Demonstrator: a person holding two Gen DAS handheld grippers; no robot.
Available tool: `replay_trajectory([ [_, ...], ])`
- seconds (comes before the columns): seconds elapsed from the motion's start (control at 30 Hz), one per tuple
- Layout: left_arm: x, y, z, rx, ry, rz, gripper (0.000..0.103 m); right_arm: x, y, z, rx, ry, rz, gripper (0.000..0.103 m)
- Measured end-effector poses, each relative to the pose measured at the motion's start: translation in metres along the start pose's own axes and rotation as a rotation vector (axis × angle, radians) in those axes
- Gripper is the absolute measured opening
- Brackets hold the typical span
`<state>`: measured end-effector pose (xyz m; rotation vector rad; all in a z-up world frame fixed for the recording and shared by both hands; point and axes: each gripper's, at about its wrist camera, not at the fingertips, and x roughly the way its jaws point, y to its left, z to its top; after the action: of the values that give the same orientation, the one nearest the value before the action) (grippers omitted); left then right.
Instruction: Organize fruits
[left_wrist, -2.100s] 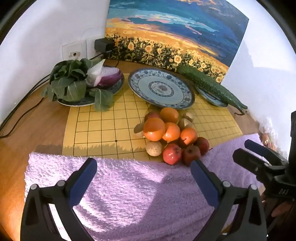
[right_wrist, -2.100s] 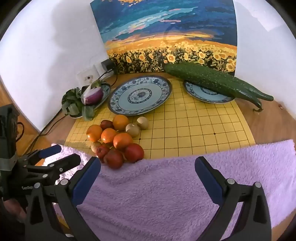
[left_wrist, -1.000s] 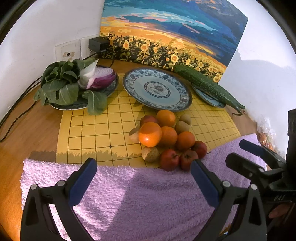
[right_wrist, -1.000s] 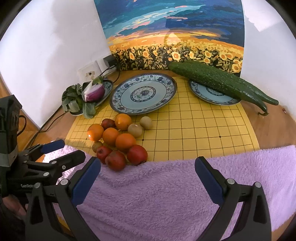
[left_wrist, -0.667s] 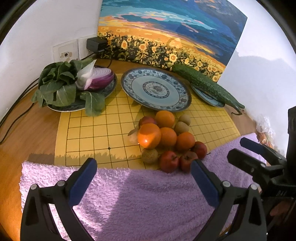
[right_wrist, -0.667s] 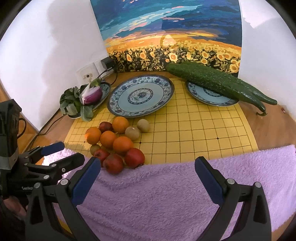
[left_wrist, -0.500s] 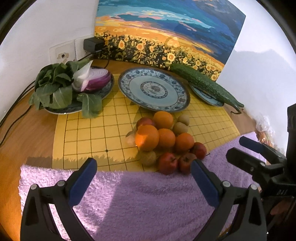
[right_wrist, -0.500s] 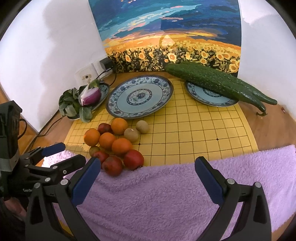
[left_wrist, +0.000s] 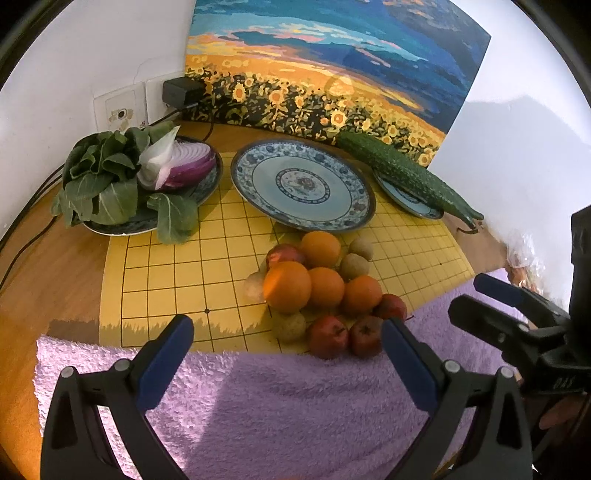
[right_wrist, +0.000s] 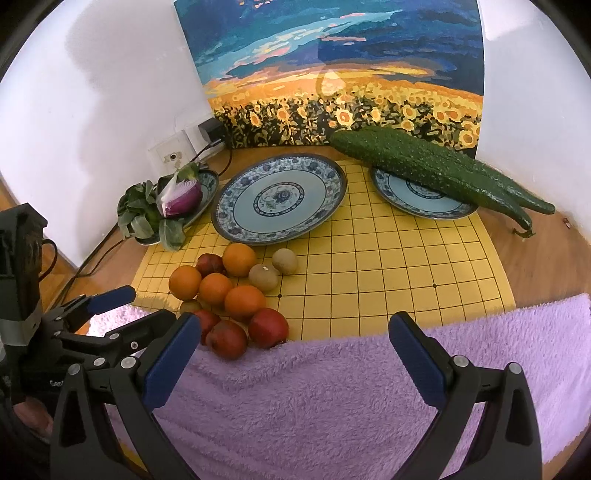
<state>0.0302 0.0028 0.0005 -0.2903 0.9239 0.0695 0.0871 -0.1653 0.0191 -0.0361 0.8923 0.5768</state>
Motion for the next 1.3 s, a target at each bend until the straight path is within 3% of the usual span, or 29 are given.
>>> replay_trajectory([
  [1.13,0.009,0.005,-0.010,-0.011,0.038,-0.005,0.103,0.012,-0.002,-0.005,0.004,0.035,0.004,0.103],
  [1.3,0.011,0.007,-0.011,-0.019,0.044,-0.012,0.099,0.019,-0.002,-0.006,0.005,0.043,0.011,0.103],
])
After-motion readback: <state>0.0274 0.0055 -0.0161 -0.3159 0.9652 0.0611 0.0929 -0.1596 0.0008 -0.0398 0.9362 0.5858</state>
